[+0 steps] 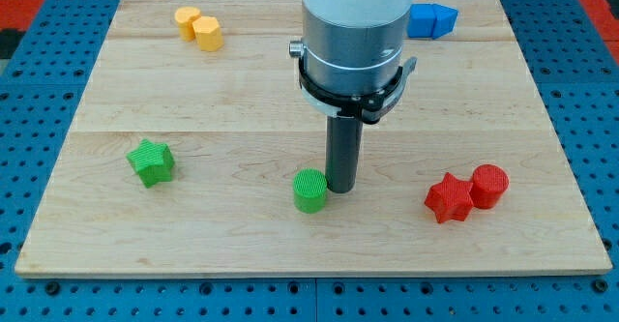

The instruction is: Push the green circle closer to the green star

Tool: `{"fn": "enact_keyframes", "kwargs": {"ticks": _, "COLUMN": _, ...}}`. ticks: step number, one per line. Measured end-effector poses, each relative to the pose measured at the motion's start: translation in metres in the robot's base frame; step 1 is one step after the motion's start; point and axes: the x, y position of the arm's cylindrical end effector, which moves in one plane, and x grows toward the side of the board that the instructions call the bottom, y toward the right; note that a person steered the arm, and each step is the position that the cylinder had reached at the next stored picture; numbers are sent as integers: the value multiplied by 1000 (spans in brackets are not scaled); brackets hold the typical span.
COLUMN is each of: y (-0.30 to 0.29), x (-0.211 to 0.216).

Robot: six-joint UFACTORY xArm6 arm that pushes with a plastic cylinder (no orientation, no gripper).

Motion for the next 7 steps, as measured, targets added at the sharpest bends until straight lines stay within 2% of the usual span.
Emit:
{"fn": "enact_keyframes", "kwargs": {"ticks": 2, "y": -3, "x": 29}}
{"fn": "enact_keyframes", "kwargs": {"ticks": 3, "y": -36, "x": 37}}
{"fn": "enact_keyframes", "kwargs": {"ticks": 5, "y": -44, "x": -12}}
{"fn": "enact_keyframes", "kwargs": {"ticks": 6, "y": -55, "x": -27}}
{"fn": "enact_keyframes", "kwargs": {"ticks": 7, "y": -80, "x": -26}}
